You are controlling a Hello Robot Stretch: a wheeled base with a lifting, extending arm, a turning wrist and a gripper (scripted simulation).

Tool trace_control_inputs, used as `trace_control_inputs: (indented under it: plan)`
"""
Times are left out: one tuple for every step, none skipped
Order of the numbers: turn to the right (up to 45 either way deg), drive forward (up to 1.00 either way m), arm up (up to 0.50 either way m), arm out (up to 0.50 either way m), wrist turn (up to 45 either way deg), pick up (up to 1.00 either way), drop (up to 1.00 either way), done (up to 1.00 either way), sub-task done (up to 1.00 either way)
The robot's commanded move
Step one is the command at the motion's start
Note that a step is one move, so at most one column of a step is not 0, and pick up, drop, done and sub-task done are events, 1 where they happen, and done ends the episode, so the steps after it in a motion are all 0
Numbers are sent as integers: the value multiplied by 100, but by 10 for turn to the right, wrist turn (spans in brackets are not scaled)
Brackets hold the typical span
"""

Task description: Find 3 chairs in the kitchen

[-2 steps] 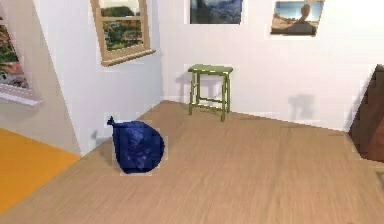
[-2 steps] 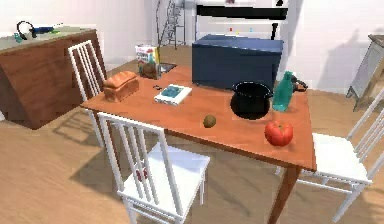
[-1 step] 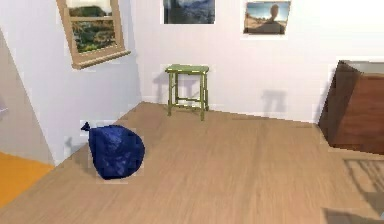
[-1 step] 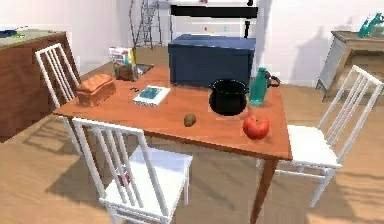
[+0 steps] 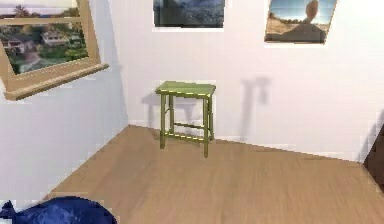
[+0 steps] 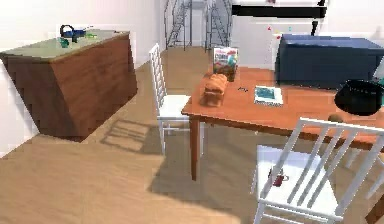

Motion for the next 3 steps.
trace_control_inputs:
  plan:
    - [450,0,0,0,0,0,0,0,0]
    - [300,0,0,0,0,0,0,0,0]
    - [0,55,0,0,0,0,0,0,0]
